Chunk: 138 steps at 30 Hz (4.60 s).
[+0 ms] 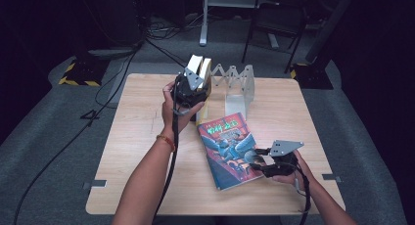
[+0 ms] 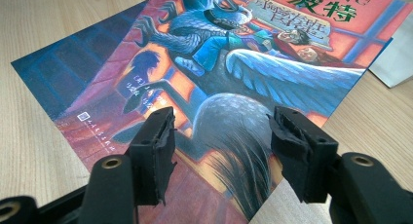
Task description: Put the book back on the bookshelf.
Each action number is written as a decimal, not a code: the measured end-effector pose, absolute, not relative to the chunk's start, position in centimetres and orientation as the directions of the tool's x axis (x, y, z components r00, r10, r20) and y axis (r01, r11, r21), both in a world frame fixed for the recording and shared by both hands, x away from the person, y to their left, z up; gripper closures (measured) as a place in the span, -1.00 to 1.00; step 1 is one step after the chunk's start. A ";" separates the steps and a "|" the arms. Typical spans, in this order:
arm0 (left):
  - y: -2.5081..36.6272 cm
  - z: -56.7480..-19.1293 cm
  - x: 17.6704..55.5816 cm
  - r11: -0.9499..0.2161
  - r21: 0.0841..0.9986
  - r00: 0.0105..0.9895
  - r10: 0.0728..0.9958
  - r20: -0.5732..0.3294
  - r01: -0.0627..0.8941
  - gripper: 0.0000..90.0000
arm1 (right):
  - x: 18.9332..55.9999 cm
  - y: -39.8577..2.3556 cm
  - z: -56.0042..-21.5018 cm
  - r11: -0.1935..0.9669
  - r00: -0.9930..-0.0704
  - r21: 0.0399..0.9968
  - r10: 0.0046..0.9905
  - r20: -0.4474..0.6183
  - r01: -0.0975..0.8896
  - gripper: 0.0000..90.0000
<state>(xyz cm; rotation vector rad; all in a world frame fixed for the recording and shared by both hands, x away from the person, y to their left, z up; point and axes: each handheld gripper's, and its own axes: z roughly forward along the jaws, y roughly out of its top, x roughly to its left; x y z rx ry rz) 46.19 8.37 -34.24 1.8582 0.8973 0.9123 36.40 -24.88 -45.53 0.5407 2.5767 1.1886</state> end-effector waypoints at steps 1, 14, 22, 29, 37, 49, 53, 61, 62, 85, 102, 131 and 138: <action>8.5 -34.3 45.7 -0.380 0.901 0.477 0.844 0.245 0.209 -0.13 | 36.4 -24.9 -45.5 0.597 -0.899 0.769 0.432 -0.068 0.228 -0.06; 10.0 -39.1 42.8 -0.380 0.885 0.556 0.812 0.180 0.268 0.43 | 36.3 -24.7 -45.5 0.599 -0.896 0.767 0.438 -0.072 0.231 -0.05; 9.4 -42.5 44.7 -0.414 0.838 0.545 0.820 0.174 0.355 0.55 | 36.4 -24.7 -45.6 0.595 -0.897 0.770 0.437 -0.068 0.231 -0.05; 8.7 -43.4 45.6 -0.449 0.816 0.538 0.816 0.210 0.363 0.54 | 36.4 -24.8 -45.6 0.596 -0.898 0.770 0.434 -0.071 0.228 -0.06; 7.9 -43.4 47.0 -0.437 0.818 0.516 0.831 0.208 0.374 0.54 | 36.4 -24.8 -45.6 0.593 -0.899 0.771 0.433 -0.063 0.232 -0.06; 8.5 -43.4 45.6 -0.429 0.827 0.551 0.815 0.182 0.362 0.50 | 36.2 -25.1 -45.3 0.598 -0.904 0.770 0.422 -0.068 0.222 -0.11; 9.3 -42.9 43.1 -0.467 0.822 0.596 0.776 0.206 0.325 0.45 | 35.9 -25.8 -44.6 0.587 -0.901 0.774 0.431 -0.050 0.238 -0.15; 11.2 -43.7 37.4 -0.505 0.804 0.677 0.713 0.183 0.315 0.27 | 33.9 -27.9 -45.0 0.613 -0.906 0.743 0.423 -0.020 0.269 -0.26; 11.4 -44.1 36.9 -0.506 0.801 0.685 0.708 0.173 0.320 0.25 | 33.7 -28.1 -45.1 0.616 -0.906 0.737 0.424 -0.012 0.278 -0.29; 12.7 -50.0 31.2 -0.579 0.693 0.794 0.608 0.017 0.429 -0.14 | 37.1 -27.1 -46.4 0.537 -0.883 0.742 0.443 0.157 0.401 -0.48; 12.6 -50.3 35.5 -0.540 0.712 0.760 0.650 0.014 0.449 -0.28 | 34.5 -24.5 -45.9 0.586 -0.912 0.734 0.395 0.113 0.345 -0.36; 10.8 -50.2 39.0 -0.538 0.717 0.766 0.642 0.008 0.444 -0.16 | 37.8 -22.5 -45.3 0.630 -0.888 0.645 0.424 0.180 0.432 -0.49; 10.9 -50.2 39.0 -0.533 0.720 0.756 0.654 0.018 0.444 -0.16 | 38.6 -22.6 -44.8 0.582 -0.886 0.693 0.425 0.185 0.425 -0.10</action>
